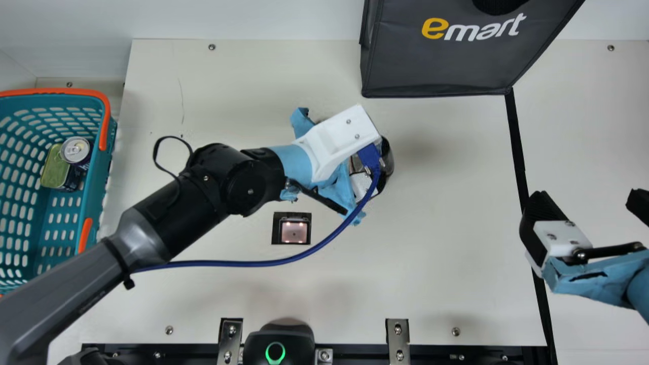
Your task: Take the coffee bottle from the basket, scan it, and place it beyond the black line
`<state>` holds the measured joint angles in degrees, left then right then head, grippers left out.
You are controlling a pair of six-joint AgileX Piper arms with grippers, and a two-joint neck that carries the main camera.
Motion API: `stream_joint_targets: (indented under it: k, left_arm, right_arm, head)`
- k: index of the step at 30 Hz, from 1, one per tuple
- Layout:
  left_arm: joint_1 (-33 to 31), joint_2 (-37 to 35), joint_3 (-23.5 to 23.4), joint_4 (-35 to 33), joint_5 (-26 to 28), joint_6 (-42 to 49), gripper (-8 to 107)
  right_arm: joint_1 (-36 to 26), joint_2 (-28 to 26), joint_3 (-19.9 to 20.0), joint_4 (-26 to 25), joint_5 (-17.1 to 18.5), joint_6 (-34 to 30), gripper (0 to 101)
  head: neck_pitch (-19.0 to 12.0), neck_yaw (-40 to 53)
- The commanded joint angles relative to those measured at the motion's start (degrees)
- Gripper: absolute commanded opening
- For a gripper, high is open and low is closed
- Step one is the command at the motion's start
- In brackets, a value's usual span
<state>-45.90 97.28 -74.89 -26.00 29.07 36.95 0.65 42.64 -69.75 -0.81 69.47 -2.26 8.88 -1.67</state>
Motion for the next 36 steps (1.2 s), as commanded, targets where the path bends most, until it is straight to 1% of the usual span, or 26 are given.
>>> stream_joint_targets:
  k: [1,3,11,18,27,36]
  left_arm:
    - [0.0,0.0,-0.3,0.2,0.0,-0.2,85]
    - [0.0,0.1,-0.6,0.4,0.0,-0.4,90]
    - [0.4,-0.3,-1.7,1.3,0.4,-1.5,90]
    - [1.0,-2.1,-2.2,2.7,1.3,-4.0,90]
    - [3.7,-5.8,-1.7,9.4,2.4,-12.8,90]
    - [7.8,-10.5,0.8,15.4,2.9,-20.0,90]
  right_arm:
    - [0.0,0.0,0.0,0.0,0.0,0.0,91]
    - [0.0,0.0,0.0,0.0,0.0,0.0,91]
    - [0.0,0.0,0.0,0.0,0.0,0.0,91]
    - [0.0,0.0,0.0,0.0,0.0,0.0,91]
    - [0.0,0.0,0.0,0.0,0.0,0.0,91]
    - [0.0,0.0,0.0,0.0,0.0,0.0,91]
  head:
    - [-1.0,0.1]
    - [-1.0,0.1]
    - [-1.0,0.1]
    - [-1.0,0.1]
    - [-1.0,0.1]
    - [-1.0,0.1]
